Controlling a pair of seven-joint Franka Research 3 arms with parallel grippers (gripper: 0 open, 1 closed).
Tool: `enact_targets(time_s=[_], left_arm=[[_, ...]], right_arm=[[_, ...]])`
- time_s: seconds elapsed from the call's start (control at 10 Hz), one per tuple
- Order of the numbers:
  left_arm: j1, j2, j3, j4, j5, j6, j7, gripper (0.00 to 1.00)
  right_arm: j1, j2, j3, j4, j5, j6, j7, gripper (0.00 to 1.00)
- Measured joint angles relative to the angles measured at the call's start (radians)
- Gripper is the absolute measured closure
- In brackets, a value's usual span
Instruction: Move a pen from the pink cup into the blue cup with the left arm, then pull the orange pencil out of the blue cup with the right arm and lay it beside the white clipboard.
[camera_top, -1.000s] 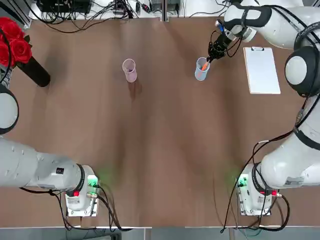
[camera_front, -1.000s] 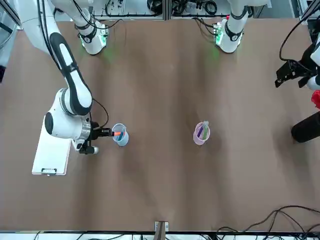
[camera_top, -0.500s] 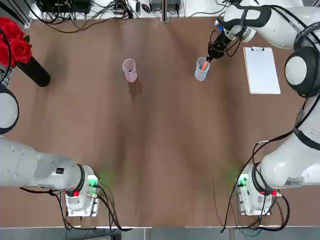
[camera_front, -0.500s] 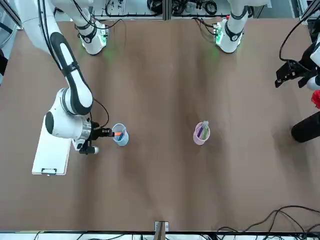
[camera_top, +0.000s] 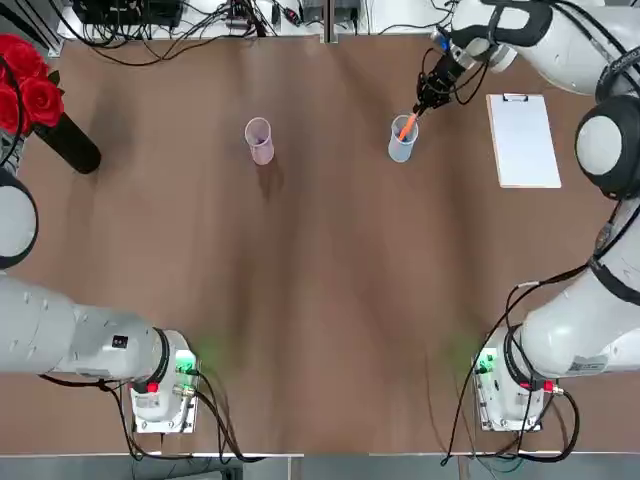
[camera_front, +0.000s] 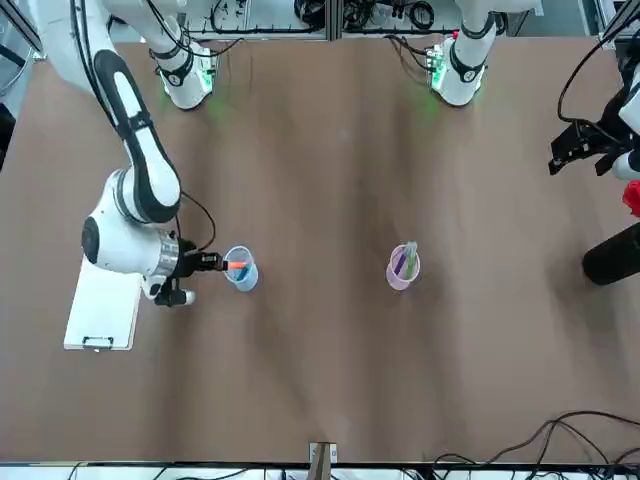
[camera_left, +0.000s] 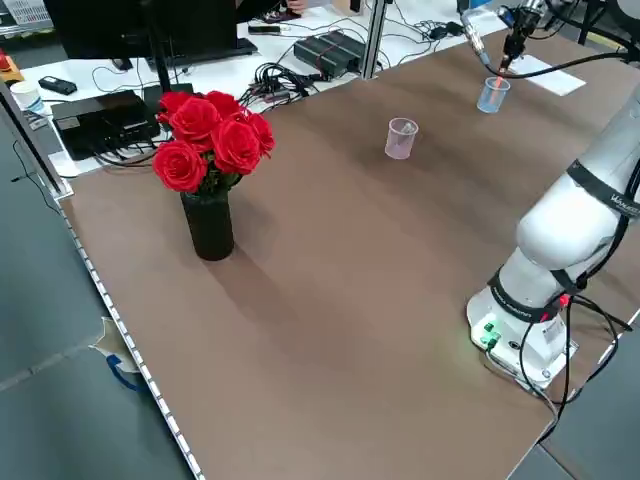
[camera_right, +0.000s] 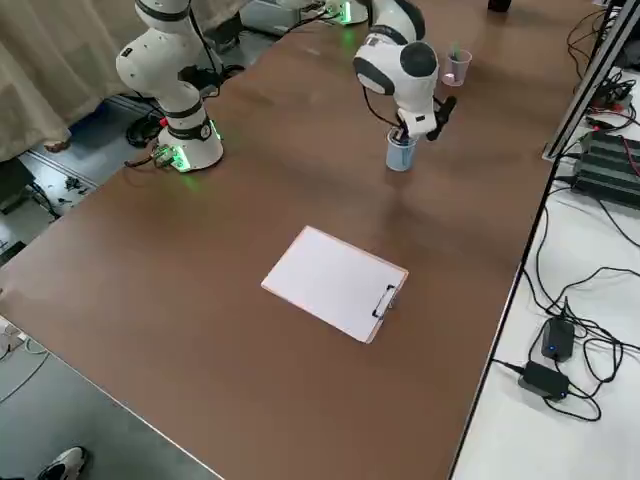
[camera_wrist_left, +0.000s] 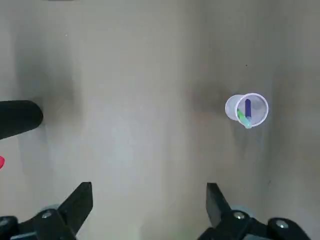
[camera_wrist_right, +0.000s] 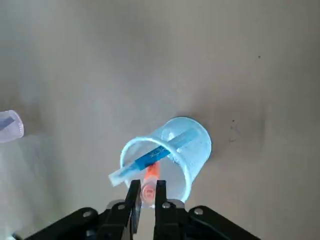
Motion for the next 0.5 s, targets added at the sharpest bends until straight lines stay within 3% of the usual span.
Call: enact_targets(time_s=[0.5], left_arm=[[0.000, 0.000, -0.002, 0.001, 0.000, 0.000, -0.003, 0.00]], right_arm=[[0.000, -0.060, -0.020, 0.017, 0.000, -0.101, 0.003, 0.85]])
